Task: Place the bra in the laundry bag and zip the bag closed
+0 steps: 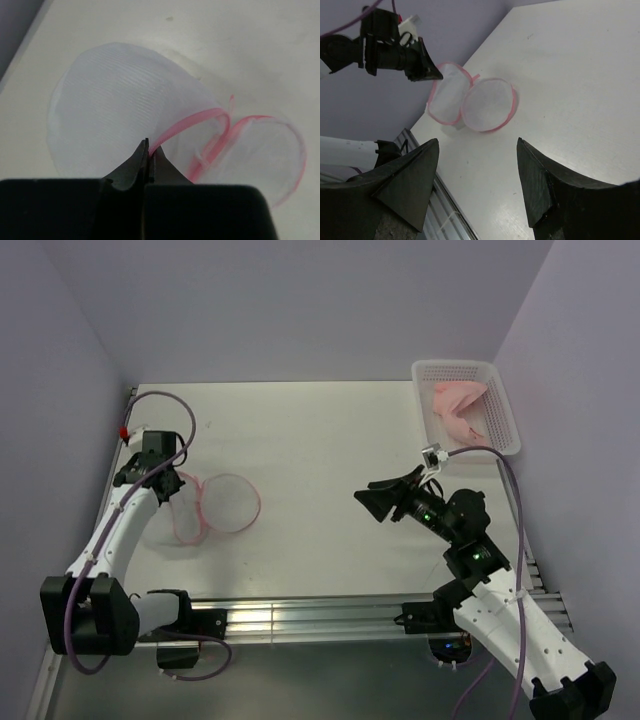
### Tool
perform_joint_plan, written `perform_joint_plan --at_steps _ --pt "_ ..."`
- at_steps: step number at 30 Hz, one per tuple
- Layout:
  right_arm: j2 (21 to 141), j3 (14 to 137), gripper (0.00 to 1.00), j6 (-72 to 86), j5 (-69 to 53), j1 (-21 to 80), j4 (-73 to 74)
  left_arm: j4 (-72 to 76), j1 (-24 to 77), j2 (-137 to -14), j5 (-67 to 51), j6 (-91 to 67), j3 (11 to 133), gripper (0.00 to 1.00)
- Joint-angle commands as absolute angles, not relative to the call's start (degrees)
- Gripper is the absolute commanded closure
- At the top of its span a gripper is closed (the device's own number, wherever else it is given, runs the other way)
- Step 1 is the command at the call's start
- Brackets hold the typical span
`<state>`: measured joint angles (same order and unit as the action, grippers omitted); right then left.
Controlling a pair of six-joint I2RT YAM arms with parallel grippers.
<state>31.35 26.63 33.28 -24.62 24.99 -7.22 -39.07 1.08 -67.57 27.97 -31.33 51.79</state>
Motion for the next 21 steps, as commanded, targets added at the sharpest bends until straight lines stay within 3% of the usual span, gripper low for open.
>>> perform_joint_plan --at_steps 1,11,21 --pt "33.7 28.8 0.29 32.3 -23.5 25.3 -9.7 -33.6 5.7 -70.5 21.7 -32.6 60.1 1.0" --pt "37.9 28.5 0.3 31.6 -22.7 25.4 -10.2 -28.7 6.7 -89.7 19.6 -32.3 73.6 1.0" --pt "40.6 28.1 0.3 31.5 -22.9 25.5 -11.6 -25.3 6.6 -97.0 10.6 -40.0 78.3 1.0"
